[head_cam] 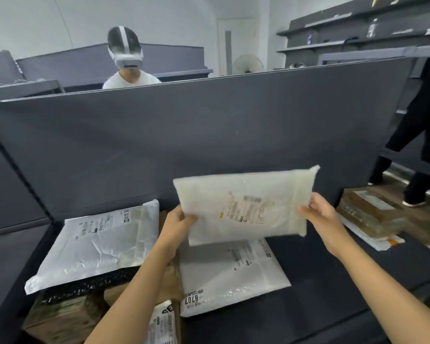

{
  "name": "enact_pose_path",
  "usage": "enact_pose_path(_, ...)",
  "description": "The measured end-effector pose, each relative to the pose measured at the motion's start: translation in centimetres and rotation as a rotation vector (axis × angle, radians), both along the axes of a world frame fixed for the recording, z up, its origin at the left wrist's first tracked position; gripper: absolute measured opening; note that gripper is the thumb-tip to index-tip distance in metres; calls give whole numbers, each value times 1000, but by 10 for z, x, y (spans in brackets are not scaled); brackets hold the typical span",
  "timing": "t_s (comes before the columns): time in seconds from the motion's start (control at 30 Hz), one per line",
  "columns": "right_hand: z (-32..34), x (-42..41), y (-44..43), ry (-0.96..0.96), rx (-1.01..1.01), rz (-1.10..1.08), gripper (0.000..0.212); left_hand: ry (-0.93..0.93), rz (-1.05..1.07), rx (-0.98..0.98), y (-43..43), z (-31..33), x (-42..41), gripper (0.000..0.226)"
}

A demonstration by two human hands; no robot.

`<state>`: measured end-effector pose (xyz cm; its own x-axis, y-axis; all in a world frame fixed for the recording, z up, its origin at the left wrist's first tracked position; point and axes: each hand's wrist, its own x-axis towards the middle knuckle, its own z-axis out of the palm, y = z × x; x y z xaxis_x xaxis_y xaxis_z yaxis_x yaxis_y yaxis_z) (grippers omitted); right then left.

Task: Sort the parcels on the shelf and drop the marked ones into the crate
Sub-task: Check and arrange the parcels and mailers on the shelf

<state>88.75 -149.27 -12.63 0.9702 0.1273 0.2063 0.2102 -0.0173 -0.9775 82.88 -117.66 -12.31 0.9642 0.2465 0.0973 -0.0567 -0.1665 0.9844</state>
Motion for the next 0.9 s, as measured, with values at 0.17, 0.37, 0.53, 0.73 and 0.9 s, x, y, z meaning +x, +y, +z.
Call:
enact_pose_path(0.17, -16, 13, 17, 196, 2, -44, 17, 142, 66, -66, 10, -21, 5, 19)
enact_pose_path(0.37, -45, 26, 36, 322, -54, -102, 26, 298, 201, -64, 7, -45, 16, 22)
enact_pose_path(0.53, -60, 50, 49, 411, -99, -86, 19, 345, 293, -8, 0, -50, 27, 34)
enact_pose_path(0.73, -74, 76, 49, 383, -246, -32, 46, 421, 356, 357, -33, -55, 37, 58)
enact_pose_path(0.9, -107, 82, 65, 465, -341, 46, 51, 646, 231, 775, -48, -103, 32, 67)
